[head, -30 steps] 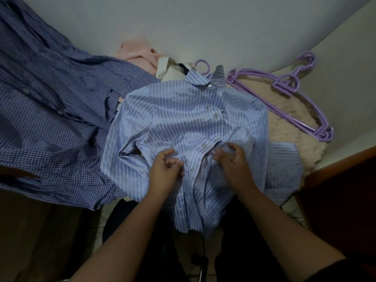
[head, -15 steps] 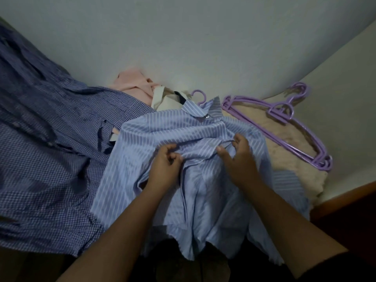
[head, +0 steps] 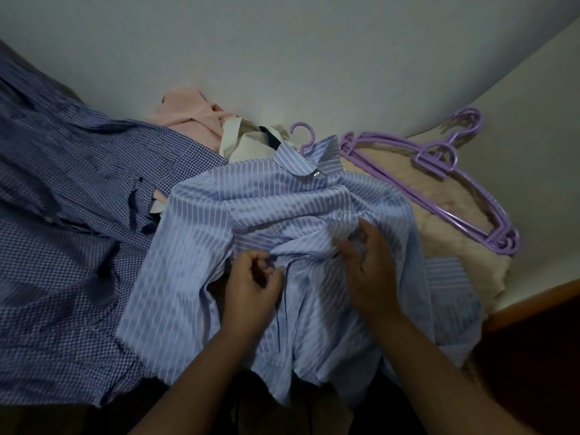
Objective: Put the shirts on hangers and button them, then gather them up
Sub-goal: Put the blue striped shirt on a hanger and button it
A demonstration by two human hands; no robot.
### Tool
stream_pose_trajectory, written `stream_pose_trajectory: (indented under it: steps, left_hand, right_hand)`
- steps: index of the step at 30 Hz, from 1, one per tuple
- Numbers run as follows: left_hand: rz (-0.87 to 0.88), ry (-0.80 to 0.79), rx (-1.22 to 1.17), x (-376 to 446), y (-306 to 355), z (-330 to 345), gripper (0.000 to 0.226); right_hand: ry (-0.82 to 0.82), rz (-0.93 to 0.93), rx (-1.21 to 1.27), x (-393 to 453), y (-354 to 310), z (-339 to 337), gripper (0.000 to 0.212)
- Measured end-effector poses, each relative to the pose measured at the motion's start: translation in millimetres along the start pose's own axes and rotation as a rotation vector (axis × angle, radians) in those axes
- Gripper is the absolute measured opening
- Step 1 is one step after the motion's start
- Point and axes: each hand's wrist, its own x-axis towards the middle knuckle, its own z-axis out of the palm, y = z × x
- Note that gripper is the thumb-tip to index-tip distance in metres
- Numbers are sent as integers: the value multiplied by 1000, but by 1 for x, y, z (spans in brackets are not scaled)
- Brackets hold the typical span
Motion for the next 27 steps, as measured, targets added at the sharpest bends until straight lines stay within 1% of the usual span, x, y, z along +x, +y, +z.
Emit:
stream_pose_trajectory:
  steps: [1, 2, 4, 5, 6, 7, 10, 12, 14, 17, 19, 21, 22, 24, 27]
  left_hand:
    - [6, -12, 20, -5, -1, 0, 24]
    - [15, -32, 54, -10, -1, 0, 28]
    - [17, -57, 136, -14, -1, -1, 31]
    - [13, -51, 177, -15, -1, -2, 31]
    - [7, -38, 198, -15, -1, -3, 30]
    - [-2, -24, 198, -16, 0, -5, 30]
    - [-7, 25, 188, -20, 7, -10, 24]
    - [-26, 14, 180, -22, 13, -12, 20]
    - [-92, -33, 87, -26, 18, -11, 19]
    - [-186, -92, -67, -29, 19, -8, 24]
    - [-207, -100, -89, -33, 18, -6, 26]
    - [-218, -90, -96, -37, 17, -5, 26]
    - [-220, -85, -93, -38, 15, -6, 26]
    - [-215, -72, -83, -39, 11, -6, 26]
    - [-217, -75, -48, -39, 5, -5, 24]
  right_hand:
    - [51, -33, -26, -11, -8, 3, 58]
    - [56, -49, -70, -22, -14, 7, 57]
    - [-66, -24, -217, -45, -20, 18, 60]
    - [-137, 14, -290, -54, -20, 22, 64]
    - [-173, 62, -324, -60, -16, 25, 64]
    - [-167, 119, -307, -62, -15, 23, 58]
    - [-122, 284, -74, -56, -18, 11, 40]
    - [-117, 364, 104, -52, -21, 3, 35]
    - [-154, 409, 224, -48, -22, -1, 35]
    - [-243, 344, 214, -49, -20, -2, 32]
    - [-270, 282, 244, -52, -22, -2, 34]
    - [-289, 275, 303, -55, -24, -2, 35]
    - [-288, 293, 335, -57, -23, -3, 40]
    - [-243, 389, 387, -59, -17, -5, 47]
    - [-190, 563, 418, -59, -5, -12, 43]
